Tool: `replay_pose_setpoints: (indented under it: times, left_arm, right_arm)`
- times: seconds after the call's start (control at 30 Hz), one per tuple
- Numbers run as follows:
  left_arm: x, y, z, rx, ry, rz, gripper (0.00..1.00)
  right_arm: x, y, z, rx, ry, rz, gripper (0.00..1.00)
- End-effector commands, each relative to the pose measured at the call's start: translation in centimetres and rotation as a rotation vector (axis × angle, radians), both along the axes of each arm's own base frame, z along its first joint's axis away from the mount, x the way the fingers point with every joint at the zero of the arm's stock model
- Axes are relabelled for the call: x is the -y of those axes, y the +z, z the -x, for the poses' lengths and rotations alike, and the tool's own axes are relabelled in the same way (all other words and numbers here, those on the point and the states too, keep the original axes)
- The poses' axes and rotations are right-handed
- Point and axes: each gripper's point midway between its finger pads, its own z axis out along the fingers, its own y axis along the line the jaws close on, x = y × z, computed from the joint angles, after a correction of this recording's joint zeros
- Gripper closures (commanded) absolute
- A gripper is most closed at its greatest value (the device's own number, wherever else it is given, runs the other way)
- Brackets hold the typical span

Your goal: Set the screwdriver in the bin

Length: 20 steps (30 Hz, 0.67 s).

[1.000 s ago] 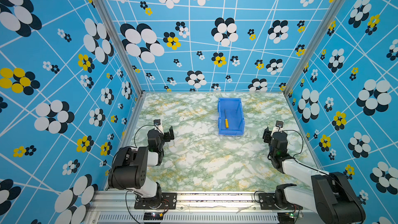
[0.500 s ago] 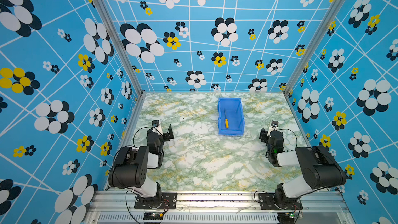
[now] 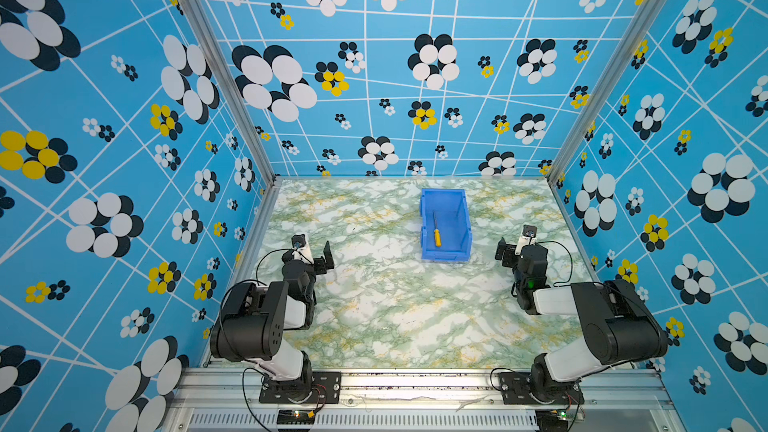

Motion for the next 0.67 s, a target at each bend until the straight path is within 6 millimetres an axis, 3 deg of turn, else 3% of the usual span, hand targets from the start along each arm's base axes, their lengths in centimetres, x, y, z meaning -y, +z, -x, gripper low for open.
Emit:
replay_pose_setpoints:
  times: [0.0, 0.63]
  left_arm:
    - [-0.20, 0.08, 0.17, 0.014, 0.016, 0.009, 0.01]
    - [-0.24, 0.05, 0.22, 0.014, 0.018, 0.009, 0.01]
  right_arm:
    - [0.07, 0.32, -0.23, 0.006, 0.004, 0.004, 0.01]
    - [0.03, 0.35, -0.32, 0.004, 0.006, 0.004, 0.01]
